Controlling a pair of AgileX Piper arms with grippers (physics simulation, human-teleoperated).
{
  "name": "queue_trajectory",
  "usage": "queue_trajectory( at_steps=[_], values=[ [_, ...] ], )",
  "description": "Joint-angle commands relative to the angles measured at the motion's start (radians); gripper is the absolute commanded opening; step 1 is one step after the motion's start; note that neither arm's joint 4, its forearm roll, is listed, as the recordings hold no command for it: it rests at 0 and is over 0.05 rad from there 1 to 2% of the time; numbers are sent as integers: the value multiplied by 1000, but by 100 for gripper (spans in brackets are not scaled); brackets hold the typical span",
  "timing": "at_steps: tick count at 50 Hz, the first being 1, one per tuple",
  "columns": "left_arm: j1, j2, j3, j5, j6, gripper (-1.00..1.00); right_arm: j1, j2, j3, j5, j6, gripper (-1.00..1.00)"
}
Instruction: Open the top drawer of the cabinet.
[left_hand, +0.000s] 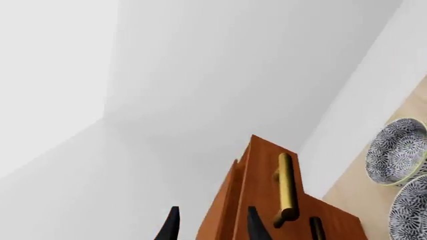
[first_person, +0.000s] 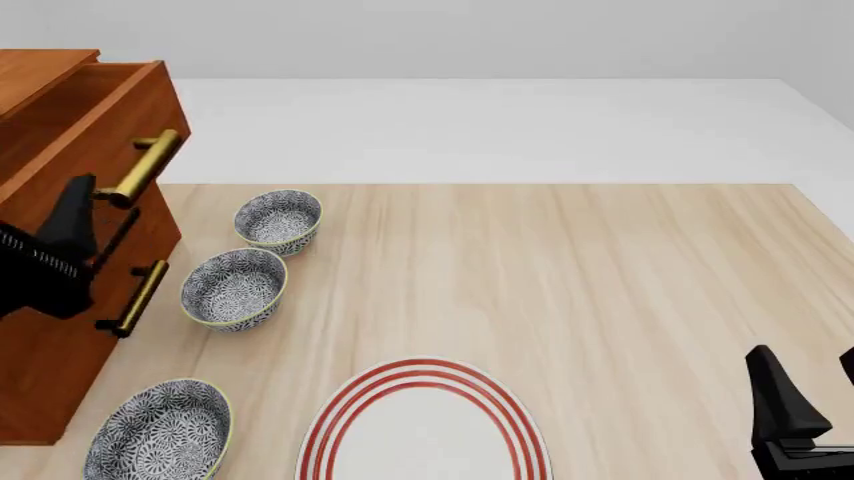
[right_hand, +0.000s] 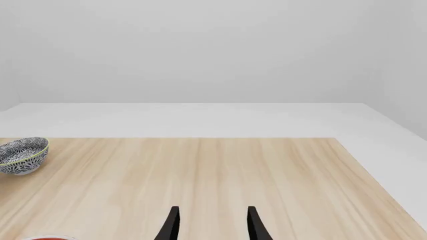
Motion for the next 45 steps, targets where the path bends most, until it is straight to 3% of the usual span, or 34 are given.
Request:
queue_trajectory(
  at_steps=[1,2,4,10,15,16,18,22,25,27,28,34,37,38,40,42,45],
  values=[
    [-19,-56,-173,264,-241,100,0,0,0,0,0,100],
    [-27,-54,-164,262,-226,100,0,0,0,0,0,100],
    [-25,-49,-215,310,-295,100,0,0,0,0,0,100],
    [-16,-17,-272,354,-364,100,0,0,0,0,0,100],
    [-50,-16,-371,475,-504,100,0,0,0,0,0,100],
    [-69,-28,-352,467,-466,100,0,0,0,0,0,100],
    [-62,-20,-410,521,-536,100,0,0,0,0,0,100],
    [-77,-33,-467,581,-569,100,0,0,0,0,0,100],
    [-47,-10,-586,689,-670,100,0,0,0,0,0,100],
    [-46,-5,-619,719,-708,100,0,0,0,0,0,100],
    [-56,-20,-615,727,-674,100,0,0,0,0,0,100],
    [-34,46,-717,828,-793,100,0,0,0,0,0,100],
    [12,81,-781,849,-885,100,0,0,0,0,0,100],
    [75,112,-813,847,-935,100,0,0,0,0,0,100],
    [83,122,-821,851,-935,100,0,0,0,0,0,100],
    [34,107,-814,853,-895,100,0,0,0,0,0,100],
    [36,168,-868,921,-926,100,0,0,0,0,0,100]
  ],
)
